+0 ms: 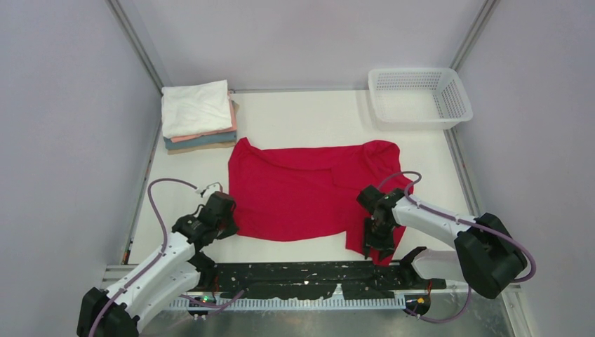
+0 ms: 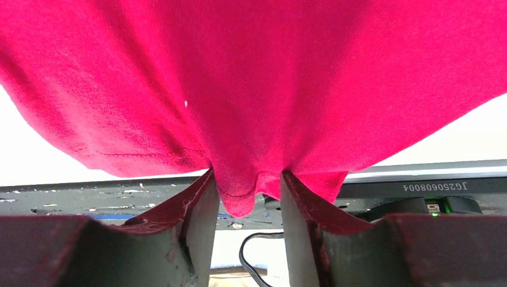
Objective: Fold and stack the t-shirts
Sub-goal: Flatten out the tshirt
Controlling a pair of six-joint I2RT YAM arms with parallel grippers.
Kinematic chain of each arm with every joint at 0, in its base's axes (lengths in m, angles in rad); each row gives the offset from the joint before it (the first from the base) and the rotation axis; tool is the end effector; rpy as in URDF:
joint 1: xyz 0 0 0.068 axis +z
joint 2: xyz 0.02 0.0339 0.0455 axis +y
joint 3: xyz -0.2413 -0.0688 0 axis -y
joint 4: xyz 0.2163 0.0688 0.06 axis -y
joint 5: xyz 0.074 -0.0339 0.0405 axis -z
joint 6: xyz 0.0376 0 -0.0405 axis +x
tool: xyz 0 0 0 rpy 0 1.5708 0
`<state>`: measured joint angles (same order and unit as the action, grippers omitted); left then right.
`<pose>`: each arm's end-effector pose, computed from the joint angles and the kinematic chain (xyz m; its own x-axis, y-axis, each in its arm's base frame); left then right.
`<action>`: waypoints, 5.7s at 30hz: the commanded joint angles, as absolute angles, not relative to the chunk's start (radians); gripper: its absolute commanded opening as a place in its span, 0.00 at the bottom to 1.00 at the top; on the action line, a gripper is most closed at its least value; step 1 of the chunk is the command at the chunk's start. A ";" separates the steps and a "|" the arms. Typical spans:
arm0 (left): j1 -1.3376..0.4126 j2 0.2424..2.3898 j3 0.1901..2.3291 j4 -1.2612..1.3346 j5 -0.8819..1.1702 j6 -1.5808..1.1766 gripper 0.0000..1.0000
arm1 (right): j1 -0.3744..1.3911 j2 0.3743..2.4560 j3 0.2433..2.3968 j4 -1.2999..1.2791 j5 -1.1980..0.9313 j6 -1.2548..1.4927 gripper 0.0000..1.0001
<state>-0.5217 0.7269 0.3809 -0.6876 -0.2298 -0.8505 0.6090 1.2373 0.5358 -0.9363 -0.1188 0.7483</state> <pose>0.1084 -0.0524 0.1619 -0.7801 -0.3957 -0.4846 -0.3064 0.9170 -0.2555 0.1102 0.0823 0.1367 -0.9818 0.1389 0.1295 0.1453 0.9885 0.0411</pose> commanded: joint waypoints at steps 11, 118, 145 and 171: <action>-0.523 0.703 0.466 -0.597 -0.377 -0.809 0.00 | 0.615 1.108 0.665 -0.818 0.257 0.643 0.06; -0.180 2.022 1.720 -0.512 -0.397 -0.612 0.00 | 0.330 1.927 1.599 -0.290 0.338 0.038 0.12; -0.247 1.796 1.600 -0.605 -0.136 -0.561 1.00 | 0.323 1.870 1.487 -0.186 0.056 0.227 0.95; -0.261 1.384 0.670 -0.431 -0.051 -0.764 1.00 | 0.388 1.399 0.673 -0.272 0.153 0.472 0.95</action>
